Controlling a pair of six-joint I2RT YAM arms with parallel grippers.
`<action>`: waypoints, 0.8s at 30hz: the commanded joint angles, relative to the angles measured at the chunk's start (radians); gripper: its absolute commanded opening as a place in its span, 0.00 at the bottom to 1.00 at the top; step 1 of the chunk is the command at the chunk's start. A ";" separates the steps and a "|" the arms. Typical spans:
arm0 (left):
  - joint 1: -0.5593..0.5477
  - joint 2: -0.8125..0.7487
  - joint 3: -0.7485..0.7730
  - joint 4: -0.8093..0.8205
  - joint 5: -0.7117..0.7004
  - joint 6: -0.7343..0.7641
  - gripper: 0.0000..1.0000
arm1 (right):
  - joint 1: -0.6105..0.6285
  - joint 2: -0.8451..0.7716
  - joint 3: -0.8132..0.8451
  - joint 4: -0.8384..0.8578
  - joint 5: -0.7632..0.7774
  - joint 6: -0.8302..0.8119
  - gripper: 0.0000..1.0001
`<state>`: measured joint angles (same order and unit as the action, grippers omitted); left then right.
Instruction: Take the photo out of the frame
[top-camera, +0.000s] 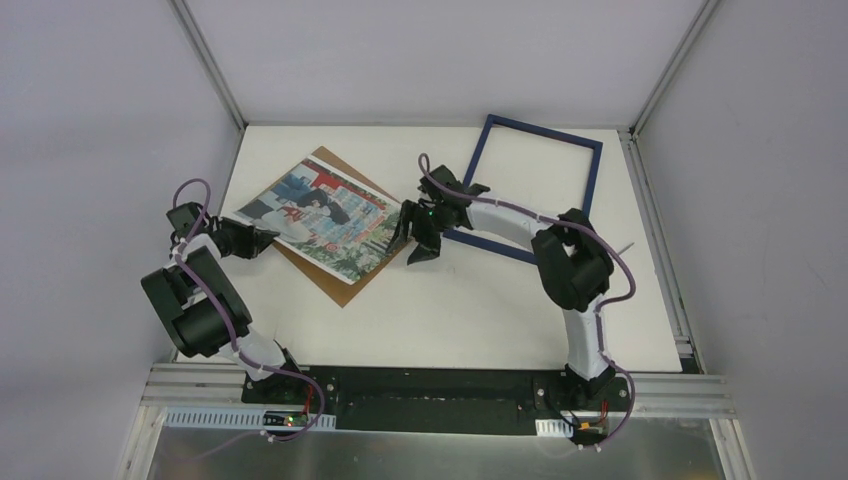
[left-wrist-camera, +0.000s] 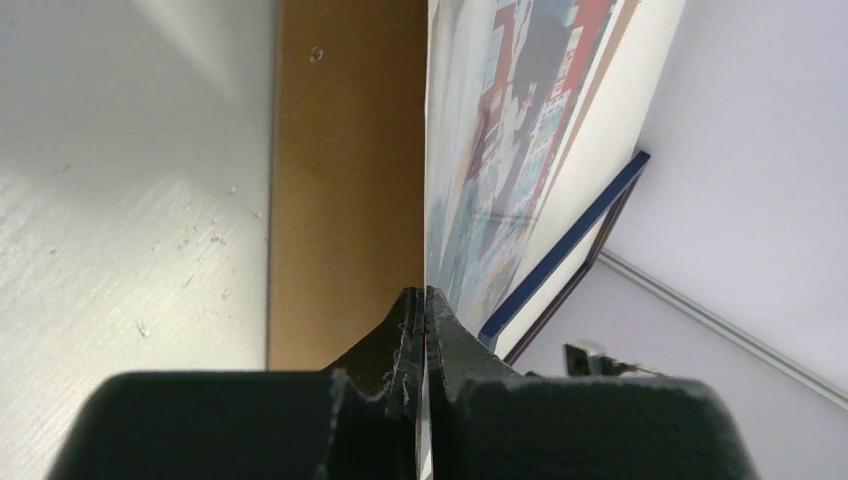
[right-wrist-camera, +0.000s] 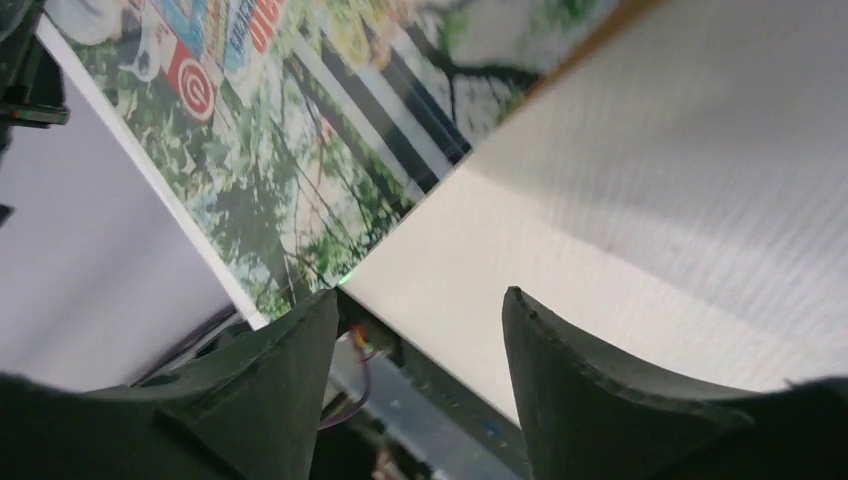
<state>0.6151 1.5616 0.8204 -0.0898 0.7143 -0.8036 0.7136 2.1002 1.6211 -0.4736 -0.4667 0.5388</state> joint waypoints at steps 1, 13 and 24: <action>0.000 -0.050 0.010 -0.077 -0.017 0.008 0.00 | -0.004 -0.097 -0.299 0.472 -0.179 0.567 0.58; 0.001 -0.047 0.010 -0.113 -0.039 0.013 0.00 | 0.118 -0.041 -0.377 0.769 -0.095 0.864 0.37; 0.002 -0.047 -0.022 -0.136 -0.065 0.006 0.00 | 0.143 -0.099 -0.502 0.814 -0.066 0.882 0.37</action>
<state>0.6159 1.5471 0.8181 -0.1909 0.6693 -0.7986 0.8516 2.0537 1.1347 0.2974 -0.5449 1.3705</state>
